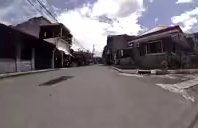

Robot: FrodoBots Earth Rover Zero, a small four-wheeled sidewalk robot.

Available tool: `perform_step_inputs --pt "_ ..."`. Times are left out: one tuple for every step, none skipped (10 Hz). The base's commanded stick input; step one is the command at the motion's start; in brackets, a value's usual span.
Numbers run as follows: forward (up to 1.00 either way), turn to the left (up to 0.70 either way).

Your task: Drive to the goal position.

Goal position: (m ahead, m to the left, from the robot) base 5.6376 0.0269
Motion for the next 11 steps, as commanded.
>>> perform_step_inputs --pt "1.0 0.0" --pt "1.0 0.0" --pt "1.0 0.0" --pt "1.0 0.0" --pt "1.0 0.0" --pt "1.0 0.0" --pt "1.0 0.0" --pt "1.0 0.0" --pt "1.0 0.0" --pt "1.0 0.0" --pt "1.0 0.0"
